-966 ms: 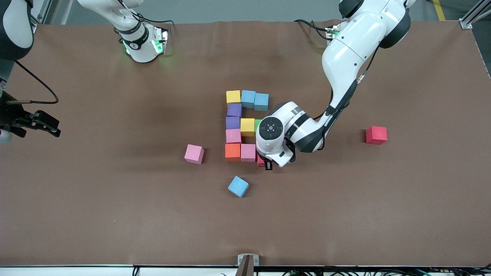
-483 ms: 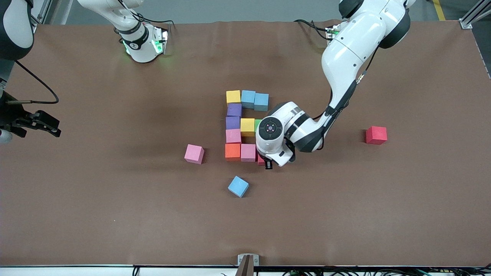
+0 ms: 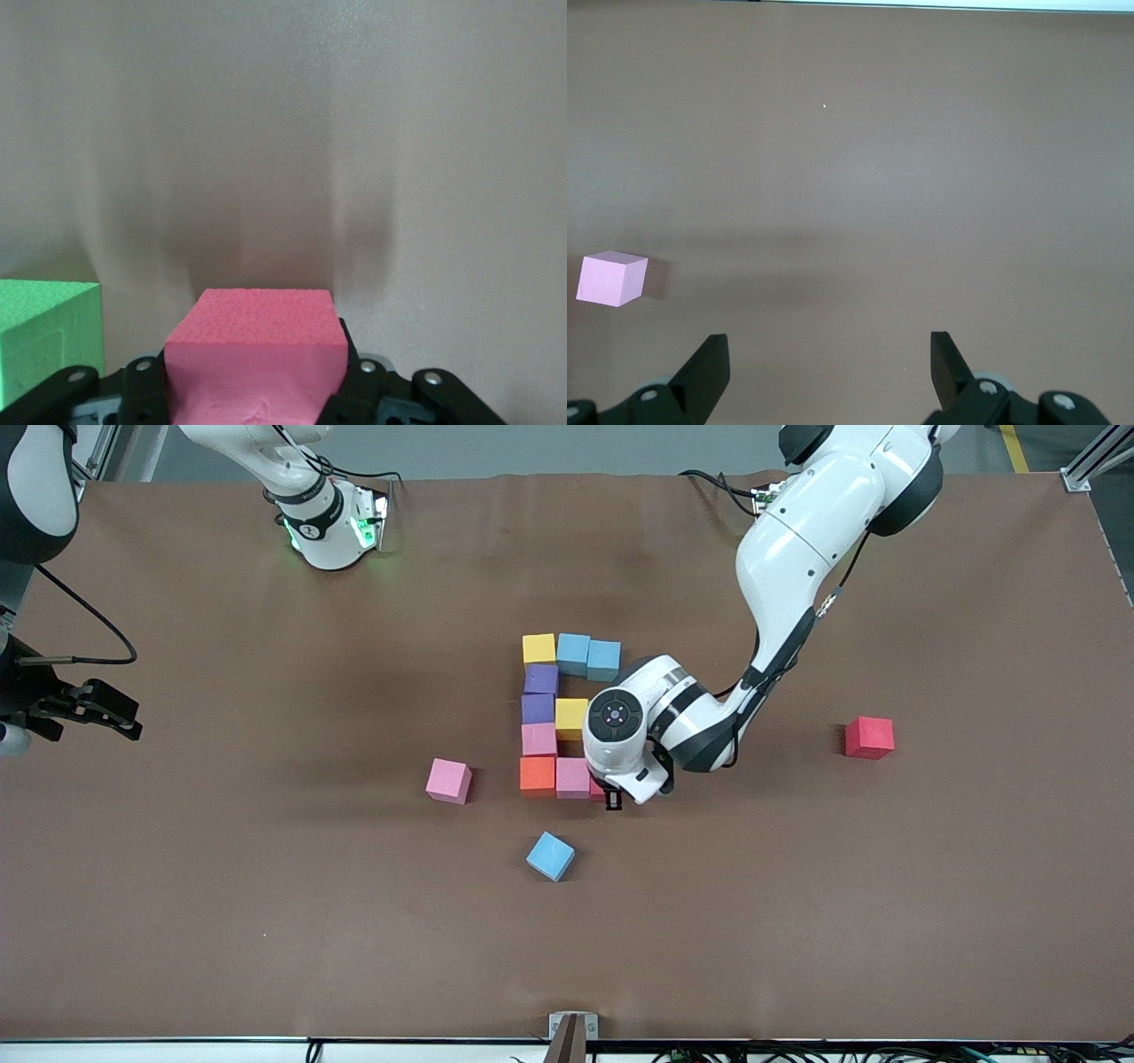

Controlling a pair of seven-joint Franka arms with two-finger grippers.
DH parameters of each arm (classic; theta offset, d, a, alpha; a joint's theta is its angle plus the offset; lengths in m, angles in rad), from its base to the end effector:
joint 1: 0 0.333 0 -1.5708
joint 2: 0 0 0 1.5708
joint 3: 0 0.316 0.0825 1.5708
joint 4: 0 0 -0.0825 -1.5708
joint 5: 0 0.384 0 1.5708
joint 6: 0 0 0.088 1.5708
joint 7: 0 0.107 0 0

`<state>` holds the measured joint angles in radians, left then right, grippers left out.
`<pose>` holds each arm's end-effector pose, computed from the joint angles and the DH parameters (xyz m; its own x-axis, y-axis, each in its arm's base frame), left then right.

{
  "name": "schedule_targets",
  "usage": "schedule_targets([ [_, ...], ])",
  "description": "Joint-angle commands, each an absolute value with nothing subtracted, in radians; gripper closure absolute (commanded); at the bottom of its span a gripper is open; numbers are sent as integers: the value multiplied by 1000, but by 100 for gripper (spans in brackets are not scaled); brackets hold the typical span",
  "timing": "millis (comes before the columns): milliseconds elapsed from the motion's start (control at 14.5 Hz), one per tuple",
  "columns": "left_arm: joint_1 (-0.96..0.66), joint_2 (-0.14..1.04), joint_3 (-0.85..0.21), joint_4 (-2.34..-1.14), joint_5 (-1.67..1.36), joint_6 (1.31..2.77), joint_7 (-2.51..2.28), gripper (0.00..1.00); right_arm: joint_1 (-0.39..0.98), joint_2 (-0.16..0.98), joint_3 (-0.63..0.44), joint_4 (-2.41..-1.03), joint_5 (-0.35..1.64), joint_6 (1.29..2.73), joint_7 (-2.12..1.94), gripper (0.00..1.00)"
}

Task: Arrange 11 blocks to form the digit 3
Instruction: 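Carry the hot pink cube to the shape beside the light pink cube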

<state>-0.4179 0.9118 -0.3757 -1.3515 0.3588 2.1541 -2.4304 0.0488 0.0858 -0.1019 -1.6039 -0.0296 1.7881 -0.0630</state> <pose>0.5635 -0.4672 0.1933 0.0120 0.9995 0.0275 0.9995 -0.0112 -0.0311 0.5975 -0.0319 0.5796 0.9952 0.0177 0.0959 0.0135 -0.9989 0.0442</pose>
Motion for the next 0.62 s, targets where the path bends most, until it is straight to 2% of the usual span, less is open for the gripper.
schedule_targets([
  [0, -425, 905, -368, -1359, 379, 2157, -2451, 83, 49, 72, -98, -1611, -31, 1779, -48, 0],
  [207, -425, 907, -368, -1359, 377, 2157, -2451, 82, 49, 72, -98, -1611, -31, 1779, -48, 0],
  [552, -426, 913, -368, -1359, 377, 2157, -2451, 72, 49, 72, -98, -1611, -31, 1779, -48, 0],
])
